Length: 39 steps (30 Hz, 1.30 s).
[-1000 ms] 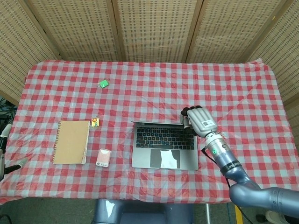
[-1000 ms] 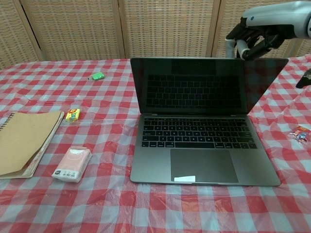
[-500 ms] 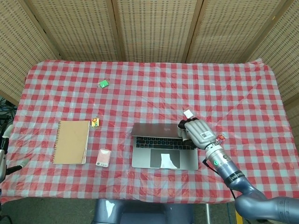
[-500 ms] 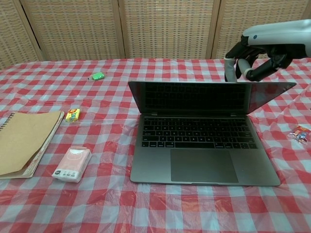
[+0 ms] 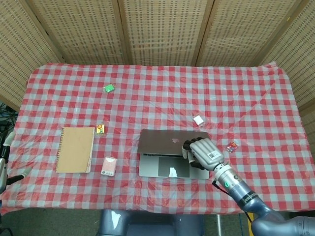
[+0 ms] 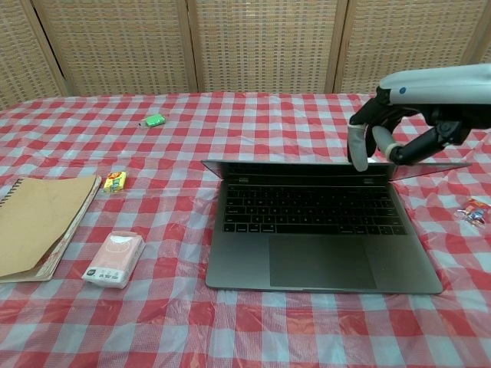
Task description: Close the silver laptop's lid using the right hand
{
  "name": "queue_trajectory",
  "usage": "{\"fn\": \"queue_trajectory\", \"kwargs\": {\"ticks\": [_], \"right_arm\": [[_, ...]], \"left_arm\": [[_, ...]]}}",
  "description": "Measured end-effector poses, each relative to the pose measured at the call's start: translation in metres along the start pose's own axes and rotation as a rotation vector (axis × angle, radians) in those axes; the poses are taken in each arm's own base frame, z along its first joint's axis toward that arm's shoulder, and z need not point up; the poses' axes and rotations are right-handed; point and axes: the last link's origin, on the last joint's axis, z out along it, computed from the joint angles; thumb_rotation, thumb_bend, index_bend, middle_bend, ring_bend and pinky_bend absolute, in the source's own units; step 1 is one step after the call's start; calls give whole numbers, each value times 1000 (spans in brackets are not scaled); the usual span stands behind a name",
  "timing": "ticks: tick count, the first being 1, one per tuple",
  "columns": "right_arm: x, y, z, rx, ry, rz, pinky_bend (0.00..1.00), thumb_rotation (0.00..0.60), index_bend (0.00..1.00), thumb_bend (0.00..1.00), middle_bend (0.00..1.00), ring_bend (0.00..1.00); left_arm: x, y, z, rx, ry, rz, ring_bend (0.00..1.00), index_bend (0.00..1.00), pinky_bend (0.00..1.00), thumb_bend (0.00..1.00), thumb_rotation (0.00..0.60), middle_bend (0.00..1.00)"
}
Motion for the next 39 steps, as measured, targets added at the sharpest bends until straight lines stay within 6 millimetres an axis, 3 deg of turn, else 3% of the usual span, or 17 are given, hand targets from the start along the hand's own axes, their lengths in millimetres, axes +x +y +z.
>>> {"fn": "queue_trajectory", "kwargs": {"ticks": [39], "right_arm": [[-35, -1, -15, -7, -161, 13, 363, 600, 551, 1000, 465, 380]], "left_arm": [[2, 5, -5, -28, 10, 0, 0, 0, 0, 81, 600, 0]]}}
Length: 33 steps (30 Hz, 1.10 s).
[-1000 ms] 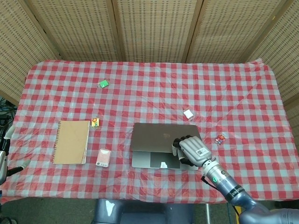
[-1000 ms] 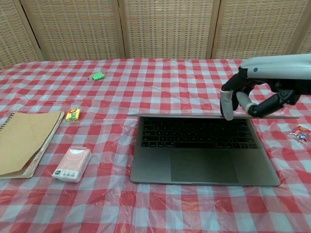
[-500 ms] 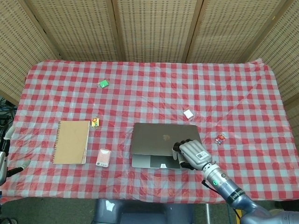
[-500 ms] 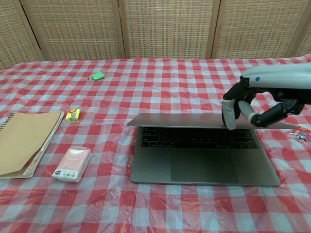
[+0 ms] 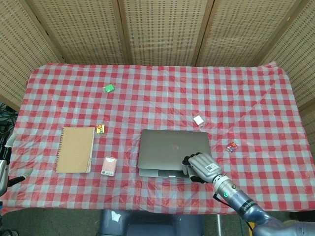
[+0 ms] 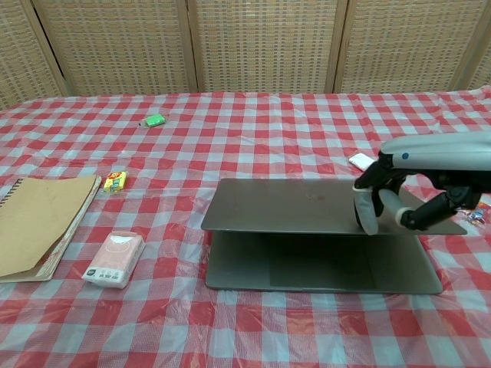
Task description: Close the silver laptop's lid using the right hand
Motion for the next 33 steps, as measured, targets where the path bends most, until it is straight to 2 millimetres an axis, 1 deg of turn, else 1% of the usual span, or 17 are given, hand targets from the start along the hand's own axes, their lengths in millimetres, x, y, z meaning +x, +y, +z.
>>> {"fn": "queue_trajectory", "kwargs": {"ticks": [14, 33], "right_arm": [[-9, 0, 1, 17, -74, 22, 362, 600, 549, 1000, 463, 380], [-29, 15, 19, -3, -135, 34, 362, 600, 548, 1000, 462, 380]], "left_arm": [[-3, 1, 0, -2, -8, 7, 0, 0, 0, 81, 600, 0], [-8, 2, 1, -2, -23, 21, 0, 0, 0, 81, 600, 0]]}}
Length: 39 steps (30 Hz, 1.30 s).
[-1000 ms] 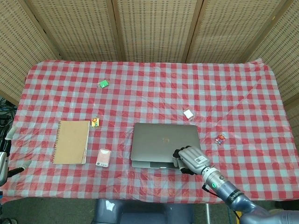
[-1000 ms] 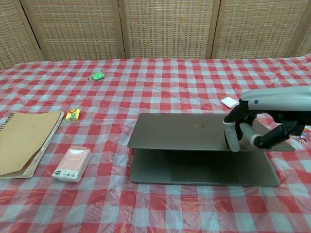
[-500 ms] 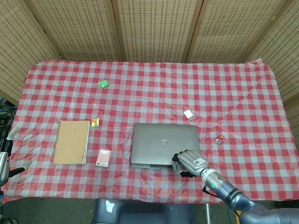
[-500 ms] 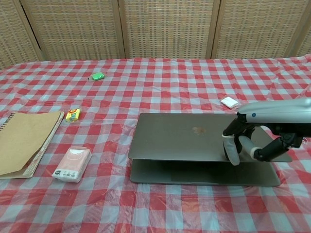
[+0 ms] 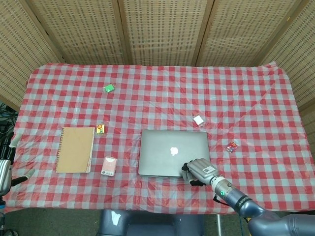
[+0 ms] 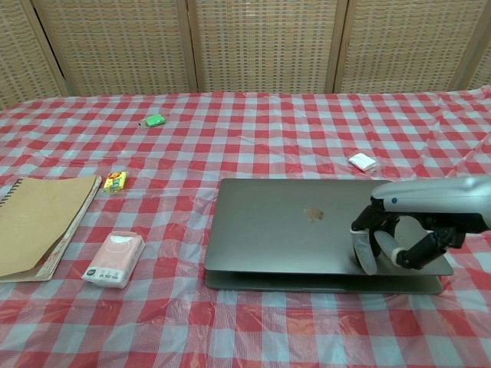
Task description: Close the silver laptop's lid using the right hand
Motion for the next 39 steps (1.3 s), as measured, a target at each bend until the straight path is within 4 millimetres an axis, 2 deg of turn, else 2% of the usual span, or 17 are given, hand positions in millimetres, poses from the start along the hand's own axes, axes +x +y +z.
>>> {"fn": "queue_trajectory", "kwargs": {"ticks": [23, 29, 33, 35, 37, 39], "right_arm": [[-12, 8, 7, -17, -38, 24, 349, 600, 534, 1000, 446, 375], [-9, 11, 4, -21, -19, 18, 298, 600, 480, 1000, 396, 332], [3, 12, -5, -26, 57, -19, 225, 600, 402, 997, 309, 264], [8, 14, -9, -31, 106, -42, 158, 600, 351, 928, 229, 197], [15, 17, -16, -34, 173, -71, 79, 600, 281, 761, 115, 87], [21, 20, -23, -36, 248, -97, 24, 600, 186, 622, 32, 17]], "left_arm": [[-1, 0, 0, -1, 0, 3, 0, 0, 0, 81, 600, 0], [1, 0, 0, 0, 7, -2, 0, 0, 0, 81, 600, 0], [3, -2, 0, 4, 15, -13, 0, 0, 0, 81, 600, 0], [4, -2, 0, 5, 19, -18, 0, 0, 0, 81, 600, 0], [5, -3, 0, 7, 20, -21, 0, 0, 0, 81, 600, 0], [5, -4, 0, 10, 19, -22, 0, 0, 0, 81, 600, 0]]}}
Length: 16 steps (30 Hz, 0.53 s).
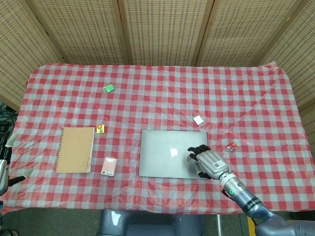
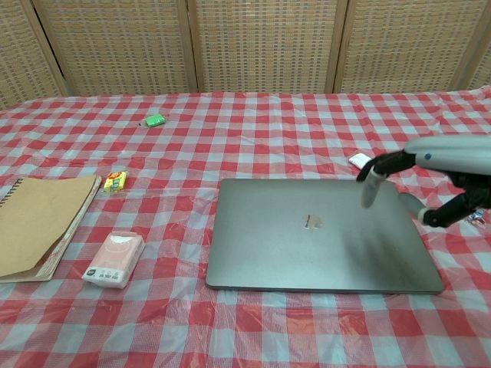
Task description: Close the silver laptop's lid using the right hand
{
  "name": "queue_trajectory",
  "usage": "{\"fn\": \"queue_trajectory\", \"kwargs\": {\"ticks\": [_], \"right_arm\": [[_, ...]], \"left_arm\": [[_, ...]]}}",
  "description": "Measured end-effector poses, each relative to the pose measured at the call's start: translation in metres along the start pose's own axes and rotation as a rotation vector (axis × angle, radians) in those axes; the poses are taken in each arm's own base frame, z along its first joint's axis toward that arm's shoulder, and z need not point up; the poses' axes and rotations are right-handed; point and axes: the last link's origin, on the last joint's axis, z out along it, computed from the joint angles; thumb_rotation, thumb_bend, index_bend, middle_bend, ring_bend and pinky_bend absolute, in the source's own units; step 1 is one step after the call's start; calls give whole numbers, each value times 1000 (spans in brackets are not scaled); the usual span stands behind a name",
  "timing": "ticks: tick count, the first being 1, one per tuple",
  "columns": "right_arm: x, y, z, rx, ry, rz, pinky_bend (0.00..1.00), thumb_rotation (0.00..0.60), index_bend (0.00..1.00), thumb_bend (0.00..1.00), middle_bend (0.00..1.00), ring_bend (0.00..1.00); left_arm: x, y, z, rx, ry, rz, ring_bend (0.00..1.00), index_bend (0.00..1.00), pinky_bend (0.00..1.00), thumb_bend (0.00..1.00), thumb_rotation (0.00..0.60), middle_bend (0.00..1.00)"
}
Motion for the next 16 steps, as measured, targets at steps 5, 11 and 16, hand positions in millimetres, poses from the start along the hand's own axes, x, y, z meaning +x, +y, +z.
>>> {"fn": "queue_trajectory", "kwargs": {"ticks": [5, 11, 16], "right_arm": [[13, 18, -18, -36, 177, -61, 0, 600, 1, 383, 0, 0], [14, 57, -43, -140, 350, -144, 0, 600, 0, 307, 0, 0], [4, 88, -61, -212, 417, -169, 0, 600, 0, 253, 0, 0]], "left_arm": [[-1, -3, 0, 12, -3, 1, 0, 0, 0, 80, 600, 0], [-4, -6, 0, 28, -15, 2, 0, 0, 0, 68, 600, 0], [-3, -5, 0, 27, -12, 3, 0, 0, 0, 49, 600, 0]]}}
